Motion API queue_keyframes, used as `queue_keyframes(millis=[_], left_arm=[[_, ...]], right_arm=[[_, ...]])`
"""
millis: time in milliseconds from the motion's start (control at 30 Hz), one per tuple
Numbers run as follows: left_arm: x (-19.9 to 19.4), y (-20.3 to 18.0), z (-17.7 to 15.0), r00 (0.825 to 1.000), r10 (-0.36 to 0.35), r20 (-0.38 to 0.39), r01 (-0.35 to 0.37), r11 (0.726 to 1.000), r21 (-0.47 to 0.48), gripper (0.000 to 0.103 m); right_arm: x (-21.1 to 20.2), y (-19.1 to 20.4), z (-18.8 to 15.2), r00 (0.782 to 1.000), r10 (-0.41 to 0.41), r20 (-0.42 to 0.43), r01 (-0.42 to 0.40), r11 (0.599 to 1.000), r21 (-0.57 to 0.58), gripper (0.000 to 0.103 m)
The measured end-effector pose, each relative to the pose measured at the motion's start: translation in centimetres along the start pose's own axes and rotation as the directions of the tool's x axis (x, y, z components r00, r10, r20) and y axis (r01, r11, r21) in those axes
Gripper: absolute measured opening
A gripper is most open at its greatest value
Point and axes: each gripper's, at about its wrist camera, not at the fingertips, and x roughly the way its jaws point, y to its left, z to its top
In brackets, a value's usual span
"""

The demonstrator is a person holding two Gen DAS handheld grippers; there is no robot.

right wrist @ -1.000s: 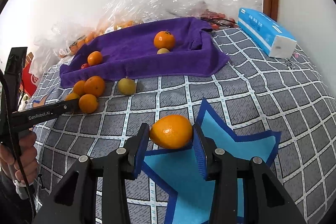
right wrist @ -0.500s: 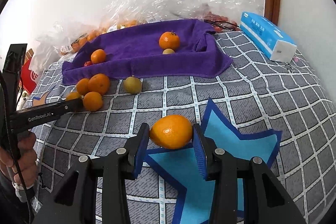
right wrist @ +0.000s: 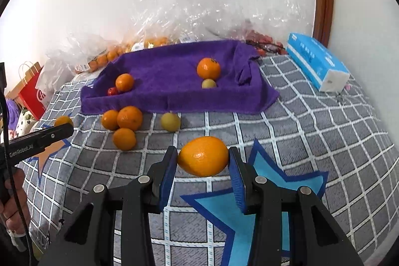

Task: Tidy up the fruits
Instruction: 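Carry both held oranges up and over the purple towel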

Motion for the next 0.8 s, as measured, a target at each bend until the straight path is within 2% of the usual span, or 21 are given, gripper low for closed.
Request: queue_keyframes(millis=[400, 800], left_arm=[[-1.6, 0.5, 1.1, 0.999, 0.021, 0.031, -0.021, 1.000, -0.005, 0.034], [-1.9, 0.7, 2.0, 0.999, 0.004, 0.048, -0.004, 1.000, -0.010, 0.034]], right_arm=[[-0.5, 1.1, 1.7, 1.000, -0.004, 0.029, 0.005, 1.000, -0.016, 0.041], [-0.4, 1.2, 2.6, 0.999, -0.010, 0.045, 0.011, 1.000, -0.024, 0.041]])
